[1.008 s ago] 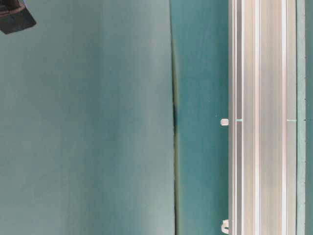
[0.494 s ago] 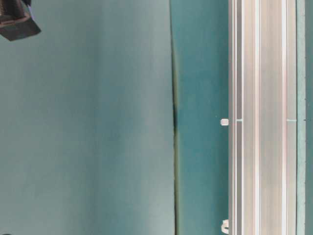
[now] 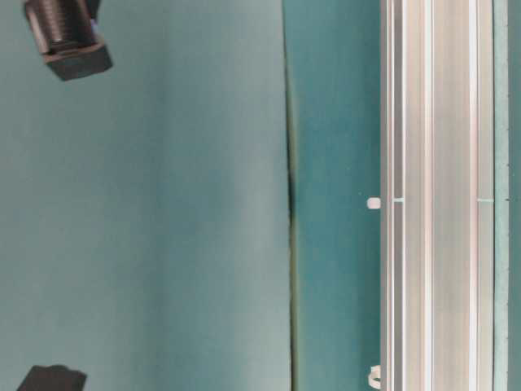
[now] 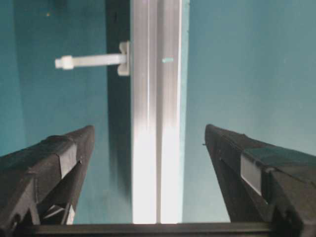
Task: Lift the large metal rail with both hands.
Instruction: 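Lower both open grippers over the rail near each end, then close both grippers on the silver rail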
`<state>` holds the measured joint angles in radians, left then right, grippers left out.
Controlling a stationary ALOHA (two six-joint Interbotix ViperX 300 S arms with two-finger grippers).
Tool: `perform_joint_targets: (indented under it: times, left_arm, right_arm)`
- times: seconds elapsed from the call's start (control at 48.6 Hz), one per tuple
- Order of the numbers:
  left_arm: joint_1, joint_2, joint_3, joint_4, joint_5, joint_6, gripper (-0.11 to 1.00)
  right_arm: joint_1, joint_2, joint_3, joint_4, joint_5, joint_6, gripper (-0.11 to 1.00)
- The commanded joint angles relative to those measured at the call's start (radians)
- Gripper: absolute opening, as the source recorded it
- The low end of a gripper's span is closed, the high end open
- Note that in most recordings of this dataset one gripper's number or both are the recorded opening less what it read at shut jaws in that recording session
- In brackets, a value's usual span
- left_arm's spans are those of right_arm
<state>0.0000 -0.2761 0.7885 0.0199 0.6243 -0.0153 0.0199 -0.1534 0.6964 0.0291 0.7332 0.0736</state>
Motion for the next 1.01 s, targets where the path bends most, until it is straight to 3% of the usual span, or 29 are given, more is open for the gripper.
perform_joint_targets:
  times: [0.0,0.699,0.987]
  left_arm:
    - [0.003,0.02,-0.006,0.002,-0.029,0.0,0.94]
    - [0.031,0.17,0.054,0.002,-0.215,-0.005,0.94]
    - [0.031,0.216,0.069,0.002,-0.238,-0.006,0.94]
  right_arm:
    - [0.003,0.014,0.006,-0.005,-0.025,0.0,0.97]
    - [0.003,0.126,0.067,-0.005,-0.176,-0.006,0.97]
    - [0.003,0.169,0.067,-0.005,-0.219,-0.011,0.97]
